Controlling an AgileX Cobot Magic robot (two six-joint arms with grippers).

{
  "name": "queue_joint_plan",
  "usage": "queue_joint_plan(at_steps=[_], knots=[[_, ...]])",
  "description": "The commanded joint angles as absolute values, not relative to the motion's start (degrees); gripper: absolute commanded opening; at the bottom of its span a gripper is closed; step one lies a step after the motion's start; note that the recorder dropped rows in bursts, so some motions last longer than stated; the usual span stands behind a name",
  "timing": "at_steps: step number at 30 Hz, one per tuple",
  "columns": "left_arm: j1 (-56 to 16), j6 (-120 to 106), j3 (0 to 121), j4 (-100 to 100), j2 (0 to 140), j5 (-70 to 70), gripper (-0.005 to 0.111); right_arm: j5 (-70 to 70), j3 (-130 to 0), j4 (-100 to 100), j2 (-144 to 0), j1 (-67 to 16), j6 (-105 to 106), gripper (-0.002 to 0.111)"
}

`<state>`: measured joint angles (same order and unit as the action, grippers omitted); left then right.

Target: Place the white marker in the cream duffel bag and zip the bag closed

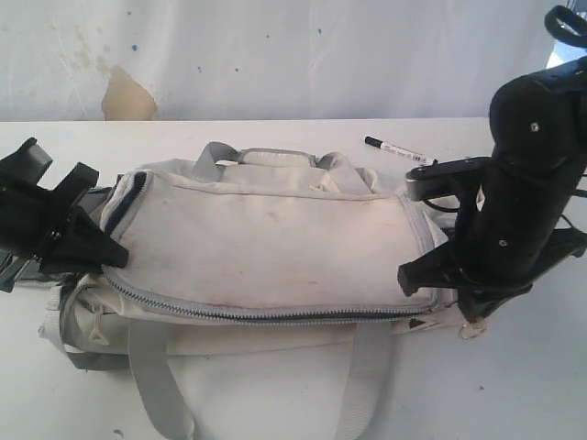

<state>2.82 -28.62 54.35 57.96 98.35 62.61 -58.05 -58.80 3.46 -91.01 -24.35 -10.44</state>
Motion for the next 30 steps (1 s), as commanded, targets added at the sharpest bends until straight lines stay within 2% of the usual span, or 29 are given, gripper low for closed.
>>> queue_joint_plan(at_steps=[1, 18, 21, 26, 28, 30], knots=[[3.3, -28.7, 54.8, 57.8, 98.4, 61.2, 0.000, -58.7, -58.6, 5.2, -90.4, -21.3, -8.7, 0.000], [3.3, -31.4, 54.8, 57.8, 98.4, 61.2, 0.000, -56.4, -58.6, 4.2, -90.4, -20.0, -4.0, 0.003], [3.3, -31.5, 54.8, 57.8, 98.4, 61.2, 0.000, -56.7, -58.6, 1.9, -90.4, -20.0, -1.6, 0.016], [3.3, -31.9, 54.8, 57.8, 98.4, 61.2, 0.000, -57.0, -58.6, -1.6, -90.4, -20.0, -1.2, 0.051], [3.3, -33.0, 54.8, 57.8, 98.4, 61.2, 0.000, -57.1, -58.7, -1.6, -90.4, -20.0, -1.1, 0.057], [3.3, -33.4, 54.8, 57.8, 98.4, 61.2, 0.000, -57.1, -58.7, -1.6, -90.1, -20.0, -1.1, 0.057]])
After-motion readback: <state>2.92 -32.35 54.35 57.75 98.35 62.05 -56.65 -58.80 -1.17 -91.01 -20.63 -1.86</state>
